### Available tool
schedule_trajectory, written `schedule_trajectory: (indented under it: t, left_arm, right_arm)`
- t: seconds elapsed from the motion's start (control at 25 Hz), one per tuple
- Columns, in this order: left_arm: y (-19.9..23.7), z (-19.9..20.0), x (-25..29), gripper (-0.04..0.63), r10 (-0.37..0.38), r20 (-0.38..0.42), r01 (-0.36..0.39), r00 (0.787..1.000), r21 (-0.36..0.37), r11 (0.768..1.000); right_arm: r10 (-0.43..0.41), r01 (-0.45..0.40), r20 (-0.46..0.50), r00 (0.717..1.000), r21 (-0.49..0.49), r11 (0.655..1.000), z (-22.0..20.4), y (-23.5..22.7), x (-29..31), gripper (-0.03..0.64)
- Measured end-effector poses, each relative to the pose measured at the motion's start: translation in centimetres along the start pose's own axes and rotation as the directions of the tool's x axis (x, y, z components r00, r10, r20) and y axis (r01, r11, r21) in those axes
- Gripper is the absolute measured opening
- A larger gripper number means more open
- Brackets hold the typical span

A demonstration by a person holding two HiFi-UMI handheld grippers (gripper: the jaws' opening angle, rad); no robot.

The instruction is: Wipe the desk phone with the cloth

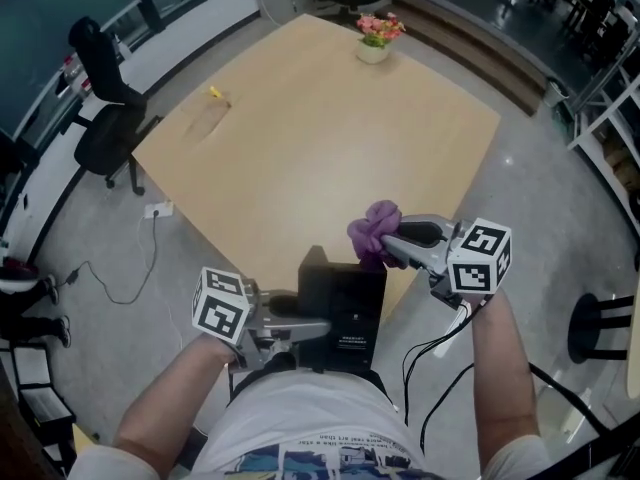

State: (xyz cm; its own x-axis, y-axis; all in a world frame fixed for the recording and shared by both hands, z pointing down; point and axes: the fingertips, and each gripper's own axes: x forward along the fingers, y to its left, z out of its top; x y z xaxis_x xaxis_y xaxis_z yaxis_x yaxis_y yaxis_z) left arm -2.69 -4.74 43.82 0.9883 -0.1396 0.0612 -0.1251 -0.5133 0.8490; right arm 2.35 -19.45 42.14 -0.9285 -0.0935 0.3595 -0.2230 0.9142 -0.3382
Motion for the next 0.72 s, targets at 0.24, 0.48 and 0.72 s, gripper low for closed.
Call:
schedule_trajectory:
  t: [0.24,0.48,0.72]
  left_arm:
    - [0.3,1.9,-1.0,0.183,0.013,0.048,-0.012,0.999,-0.021,1.000]
    - [1.3,3.2,-1.7,0.183,0.015,0.073,-0.013,0.997,-0.028,1.000]
    - [1.7,4.1,-1.7,0.183,-0.019,0.079,0.022,0.997,-0.034,0.999]
  right_arm:
    - [-0.135,0.116,0.122,0.983,0.157,0.981,0.3,-1.5,-2.9,0.091]
    - [-0.045,-0.013,0.228,0.973,0.249,0.968,0.2,2.7,-2.5,0.091]
    - [0.093,-0.220,0.331,0.939,0.373,0.901,-2.2,5.6,-1.4,0.091]
